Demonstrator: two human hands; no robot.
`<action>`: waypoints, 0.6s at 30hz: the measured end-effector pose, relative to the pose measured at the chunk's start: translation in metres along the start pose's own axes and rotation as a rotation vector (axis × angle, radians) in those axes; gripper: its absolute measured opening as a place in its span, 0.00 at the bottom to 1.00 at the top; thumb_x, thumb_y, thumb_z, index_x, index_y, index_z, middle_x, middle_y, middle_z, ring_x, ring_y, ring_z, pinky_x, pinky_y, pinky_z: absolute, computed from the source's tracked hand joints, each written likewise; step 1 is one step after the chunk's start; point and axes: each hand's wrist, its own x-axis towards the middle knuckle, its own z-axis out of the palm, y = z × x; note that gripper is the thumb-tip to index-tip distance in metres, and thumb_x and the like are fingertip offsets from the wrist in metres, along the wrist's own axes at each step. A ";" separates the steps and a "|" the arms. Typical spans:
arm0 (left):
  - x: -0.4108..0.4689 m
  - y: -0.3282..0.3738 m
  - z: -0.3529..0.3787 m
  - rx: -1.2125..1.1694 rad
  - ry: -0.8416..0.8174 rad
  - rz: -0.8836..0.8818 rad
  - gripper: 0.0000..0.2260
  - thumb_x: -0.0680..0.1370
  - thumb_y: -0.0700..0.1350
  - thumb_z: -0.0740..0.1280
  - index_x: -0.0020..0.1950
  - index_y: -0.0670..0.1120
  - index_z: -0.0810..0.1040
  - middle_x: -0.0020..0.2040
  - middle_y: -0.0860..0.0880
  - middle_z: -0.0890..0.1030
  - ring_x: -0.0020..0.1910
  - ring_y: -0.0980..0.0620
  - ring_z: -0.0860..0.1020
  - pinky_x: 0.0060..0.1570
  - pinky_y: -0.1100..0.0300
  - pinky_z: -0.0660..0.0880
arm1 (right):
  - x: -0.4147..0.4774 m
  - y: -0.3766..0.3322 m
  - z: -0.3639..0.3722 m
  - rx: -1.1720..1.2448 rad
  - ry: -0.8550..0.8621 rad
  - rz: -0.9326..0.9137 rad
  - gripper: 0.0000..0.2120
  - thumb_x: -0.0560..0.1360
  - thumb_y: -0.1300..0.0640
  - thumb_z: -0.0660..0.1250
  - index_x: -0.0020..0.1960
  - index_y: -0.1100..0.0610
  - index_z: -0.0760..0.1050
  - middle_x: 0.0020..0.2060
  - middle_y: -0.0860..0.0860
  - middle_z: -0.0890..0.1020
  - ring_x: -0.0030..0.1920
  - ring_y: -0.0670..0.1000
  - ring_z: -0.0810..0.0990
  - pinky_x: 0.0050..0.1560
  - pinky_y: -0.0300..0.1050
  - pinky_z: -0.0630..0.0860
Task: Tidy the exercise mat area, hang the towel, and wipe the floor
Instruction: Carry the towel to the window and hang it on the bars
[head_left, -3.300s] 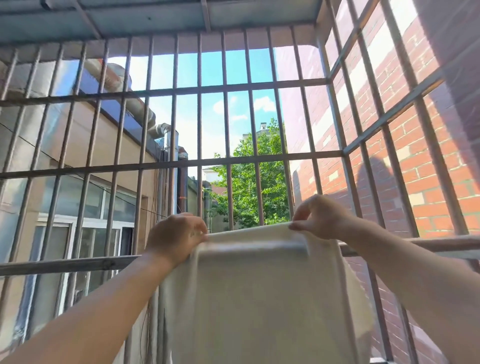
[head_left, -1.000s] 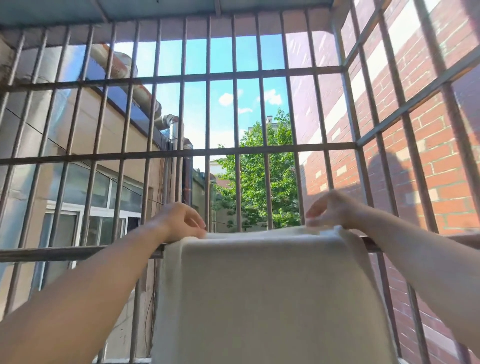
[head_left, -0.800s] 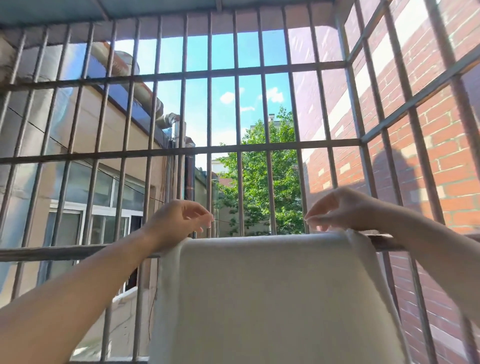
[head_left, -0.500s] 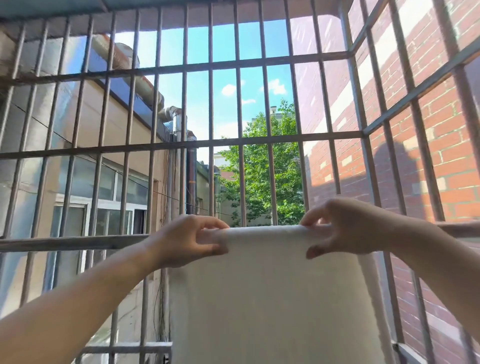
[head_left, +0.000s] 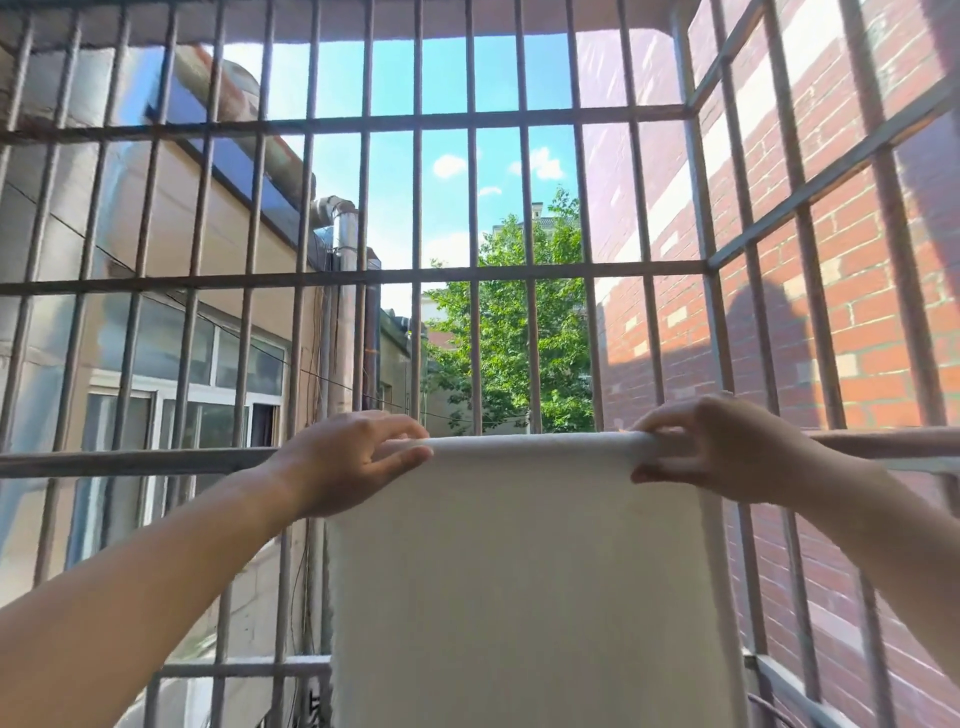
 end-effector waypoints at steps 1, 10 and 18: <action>-0.002 0.006 -0.001 0.004 -0.002 -0.001 0.26 0.71 0.72 0.48 0.59 0.61 0.72 0.57 0.57 0.77 0.51 0.59 0.75 0.49 0.57 0.74 | -0.001 -0.007 0.000 -0.022 0.035 -0.025 0.23 0.66 0.40 0.71 0.57 0.50 0.78 0.51 0.46 0.82 0.48 0.48 0.80 0.50 0.42 0.74; -0.040 0.038 0.006 0.035 0.052 -0.080 0.26 0.73 0.67 0.55 0.69 0.59 0.65 0.69 0.56 0.67 0.68 0.54 0.66 0.64 0.53 0.68 | -0.029 -0.071 0.019 0.095 0.134 -0.147 0.18 0.68 0.42 0.72 0.56 0.44 0.78 0.49 0.39 0.82 0.46 0.38 0.78 0.50 0.24 0.64; -0.122 0.057 0.044 -0.168 0.014 -0.130 0.25 0.74 0.67 0.55 0.69 0.62 0.64 0.70 0.58 0.65 0.68 0.56 0.66 0.65 0.56 0.66 | -0.071 -0.100 0.051 0.196 -0.002 -0.157 0.18 0.69 0.44 0.72 0.57 0.46 0.79 0.48 0.41 0.82 0.44 0.40 0.77 0.49 0.37 0.75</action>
